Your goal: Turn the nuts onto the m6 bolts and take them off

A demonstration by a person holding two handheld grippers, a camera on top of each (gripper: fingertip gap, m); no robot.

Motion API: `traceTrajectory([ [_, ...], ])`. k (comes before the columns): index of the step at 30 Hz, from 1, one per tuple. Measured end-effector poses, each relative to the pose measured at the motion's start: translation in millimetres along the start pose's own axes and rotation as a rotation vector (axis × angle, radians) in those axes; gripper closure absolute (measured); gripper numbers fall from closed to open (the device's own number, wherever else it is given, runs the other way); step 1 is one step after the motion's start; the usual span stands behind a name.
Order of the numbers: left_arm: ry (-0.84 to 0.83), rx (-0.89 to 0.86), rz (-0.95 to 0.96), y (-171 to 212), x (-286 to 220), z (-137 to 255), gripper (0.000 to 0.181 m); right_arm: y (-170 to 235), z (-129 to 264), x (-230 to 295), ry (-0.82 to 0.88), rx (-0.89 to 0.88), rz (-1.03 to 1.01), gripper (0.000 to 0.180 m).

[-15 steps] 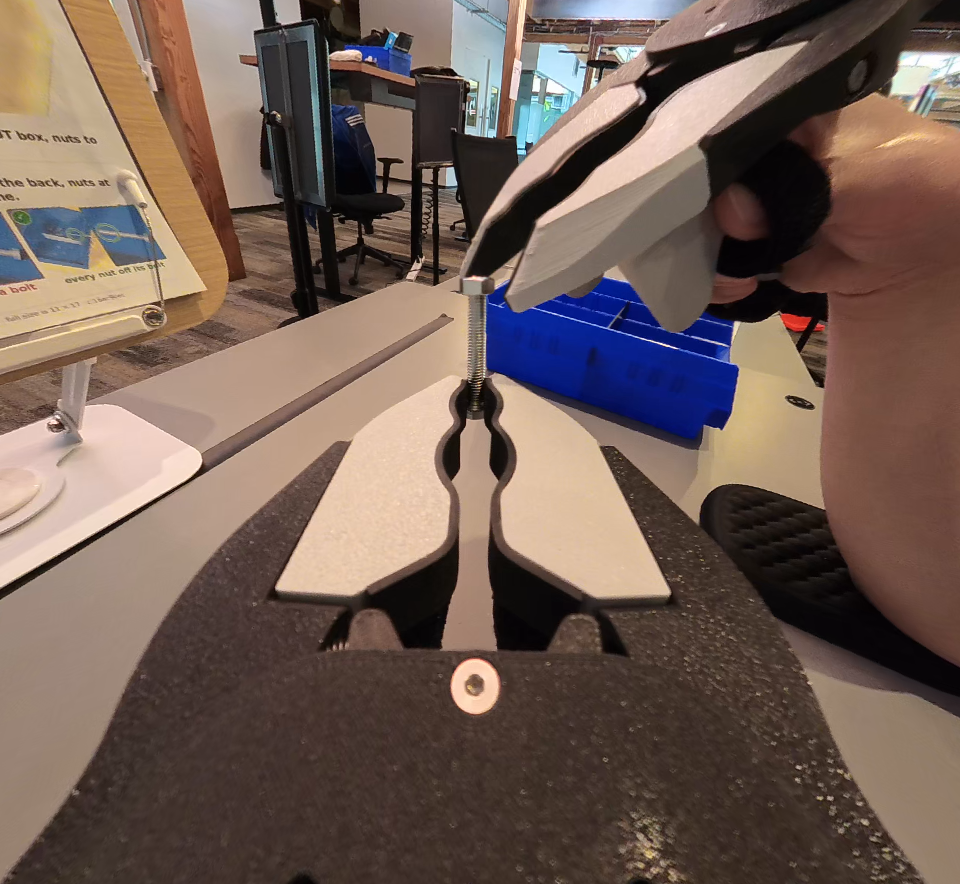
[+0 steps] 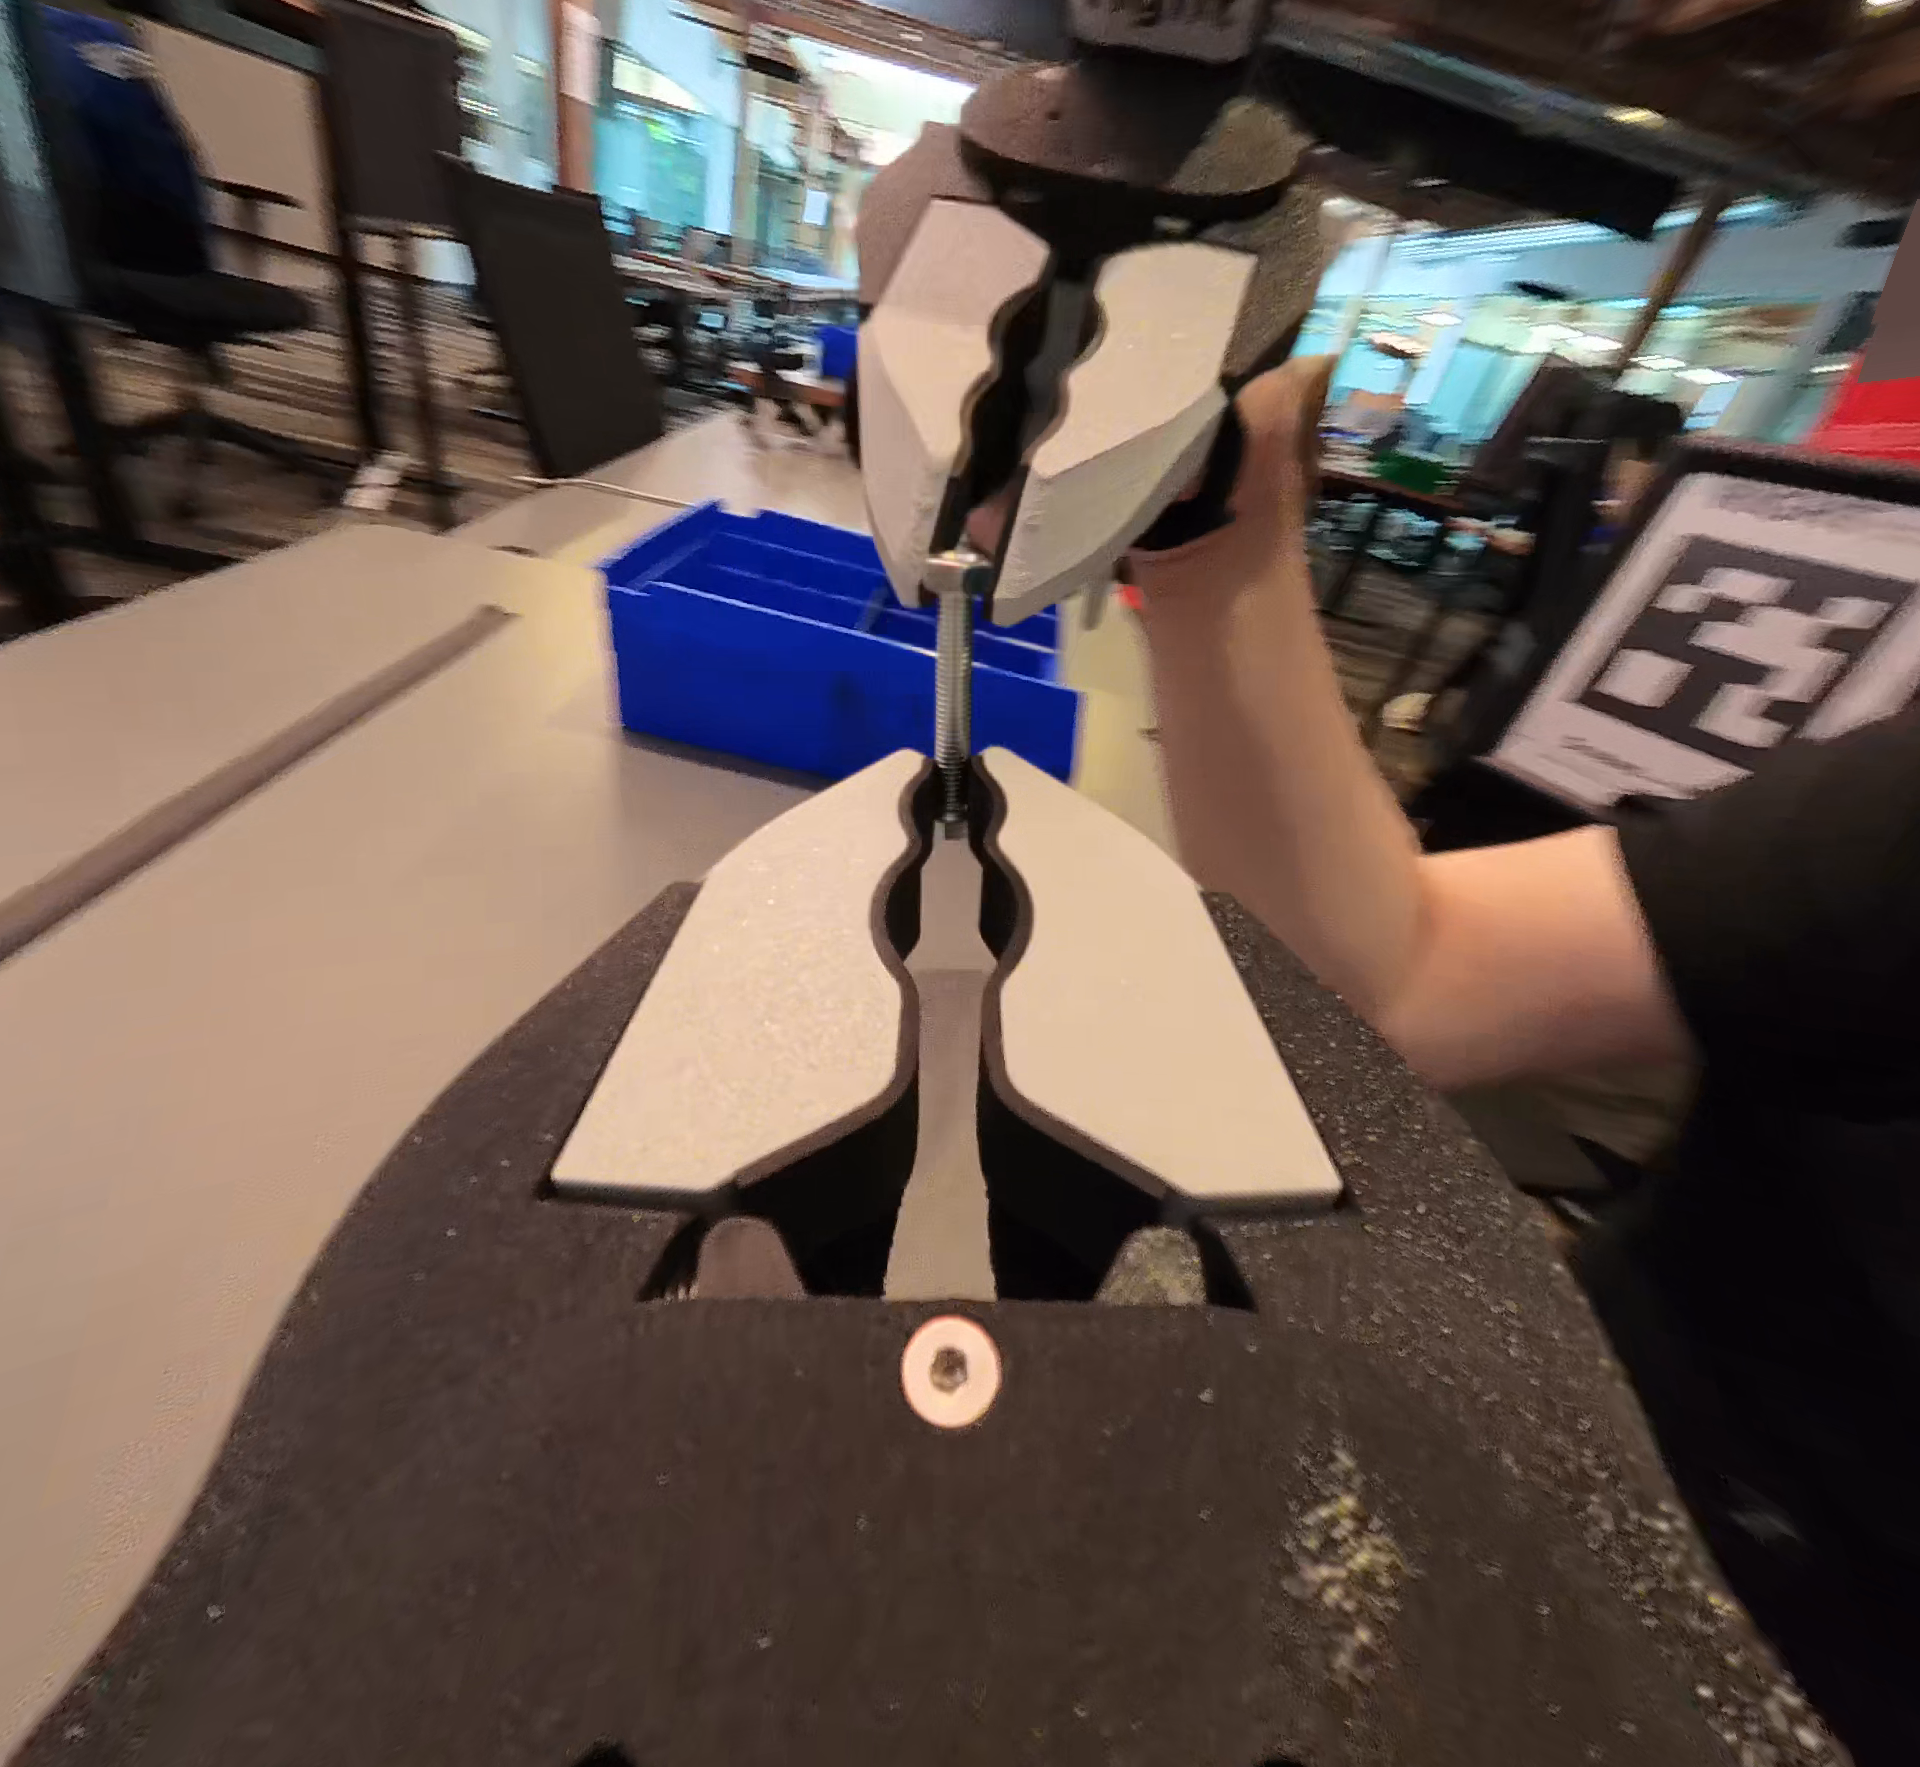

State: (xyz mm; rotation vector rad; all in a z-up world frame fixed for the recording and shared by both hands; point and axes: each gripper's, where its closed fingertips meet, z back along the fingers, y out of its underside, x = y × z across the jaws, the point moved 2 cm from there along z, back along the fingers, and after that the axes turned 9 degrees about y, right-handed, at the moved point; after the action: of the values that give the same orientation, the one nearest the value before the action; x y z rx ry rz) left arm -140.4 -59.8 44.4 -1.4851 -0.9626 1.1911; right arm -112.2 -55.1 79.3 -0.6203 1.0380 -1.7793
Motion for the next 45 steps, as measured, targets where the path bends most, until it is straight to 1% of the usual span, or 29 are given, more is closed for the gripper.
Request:
traceTrajectory([
  [4, 0.265, 0.010, 0.094, 0, -29, -3, 0.176, 2, 14, 23, -0.172, -0.096, 0.180, 0.173],
  [6, 0.330, 0.019, 0.103, 2, -38, -6, 0.176, 4, 18, 31, -0.228, -0.126, 0.230, 0.173],
  [10, 0.345, 0.018, 0.098, 4, -40, -8, 0.176, 6, 19, 32, -0.261, -0.147, 0.247, 0.174],
  [15, 0.316, 0.019, 0.093, 5, -36, -8, 0.176, 9, 16, 29, -0.265, -0.134, 0.211, 0.172],
  [17, 0.301, 0.012, 0.086, 4, -33, -7, 0.176, 10, 14, 26, -0.240, -0.112, 0.182, 0.160],
  [20, 0.204, 0.008, 0.047, 3, -23, -6, 0.176, 6, 15, 19, -0.179, -0.081, 0.105, 0.154],
  [24, -0.057, 0.059, -0.059, 7, 5, -2, 0.176, 2, 13, 2, 0.006, 0.000, -0.097, 0.147],
  [27, -0.208, 0.106, -0.144, 10, 17, -1, 0.176, -1, 12, -9, 0.105, 0.008, -0.247, 0.143],
  [30, -0.329, 0.110, -0.187, 7, 25, 0, 0.176, 3, 9, -23, 0.249, 0.049, -0.323, 0.141],
  [32, -0.383, 0.120, -0.204, 7, 28, 2, 0.176, 8, 4, -27, 0.313, 0.097, -0.326, 0.141],
  [33, -0.402, 0.131, -0.213, 7, 29, 2, 0.176, 9, 1, -27, 0.326, 0.115, -0.322, 0.141],
  [36, -0.440, 0.162, -0.237, 9, 31, 2, 0.176, 8, -9, -21, 0.284, 0.125, -0.331, 0.144],
  [38, -0.441, 0.156, -0.236, 9, 31, 1, 0.176, 10, -13, -24, 0.310, 0.145, -0.328, 0.148],
  [39, -0.445, 0.156, -0.234, 8, 31, 1, 0.176, 11, -14, -25, 0.317, 0.156, -0.326, 0.151],
  [41, -0.449, 0.161, -0.242, 8, 31, 2, 0.176, 10, -14, -23, 0.296, 0.149, -0.315, 0.168],
  [45, -0.429, 0.162, -0.232, 8, 29, 1, 0.176, 8, -13, -21, 0.287, 0.149, -0.290, 0.170],
])
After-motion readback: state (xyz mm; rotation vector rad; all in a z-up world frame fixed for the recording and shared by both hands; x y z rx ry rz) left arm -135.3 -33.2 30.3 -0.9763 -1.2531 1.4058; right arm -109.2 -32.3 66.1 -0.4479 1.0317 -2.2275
